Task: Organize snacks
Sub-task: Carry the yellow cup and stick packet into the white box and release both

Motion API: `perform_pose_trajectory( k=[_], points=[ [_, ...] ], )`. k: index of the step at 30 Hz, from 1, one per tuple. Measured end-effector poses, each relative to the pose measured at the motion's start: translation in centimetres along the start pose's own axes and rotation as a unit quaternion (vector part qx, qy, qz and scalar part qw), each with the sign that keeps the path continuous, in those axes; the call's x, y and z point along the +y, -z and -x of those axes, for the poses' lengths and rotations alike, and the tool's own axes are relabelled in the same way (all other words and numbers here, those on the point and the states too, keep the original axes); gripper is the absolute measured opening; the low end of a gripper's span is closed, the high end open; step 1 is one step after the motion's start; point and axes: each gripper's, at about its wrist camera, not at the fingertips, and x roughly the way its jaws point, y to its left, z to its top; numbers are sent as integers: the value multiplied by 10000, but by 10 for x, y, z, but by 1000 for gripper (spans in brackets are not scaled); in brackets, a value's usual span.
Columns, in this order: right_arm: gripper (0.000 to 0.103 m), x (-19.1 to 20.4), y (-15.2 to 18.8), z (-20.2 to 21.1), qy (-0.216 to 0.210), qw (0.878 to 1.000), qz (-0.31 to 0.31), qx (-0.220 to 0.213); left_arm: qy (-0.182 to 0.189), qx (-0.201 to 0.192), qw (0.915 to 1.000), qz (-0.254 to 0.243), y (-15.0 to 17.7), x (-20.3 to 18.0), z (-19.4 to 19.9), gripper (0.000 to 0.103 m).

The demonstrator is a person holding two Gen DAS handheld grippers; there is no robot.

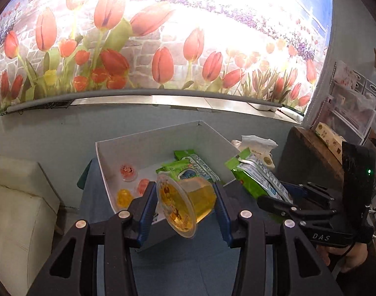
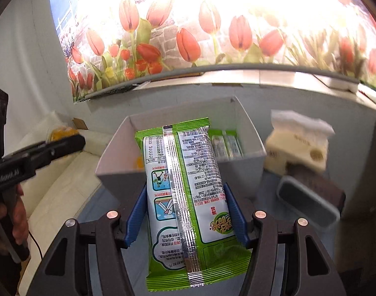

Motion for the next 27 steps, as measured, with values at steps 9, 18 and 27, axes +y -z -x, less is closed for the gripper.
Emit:
perform_pose_trajectory(
  k=[9,18,27],
  points=[
    [66,-2,-70,-70,410,9991,109,46,-62,273,9994,217,-39,43,-71,50],
    [76,-13,-85,-107,324,9993,-138,119,-91,425,9984,354,-38,64,-94,54],
    [103,-22,-71,-119,822,9964,-69,180,-11,209,9986,491,-36,68,-79,103]
  ],
)
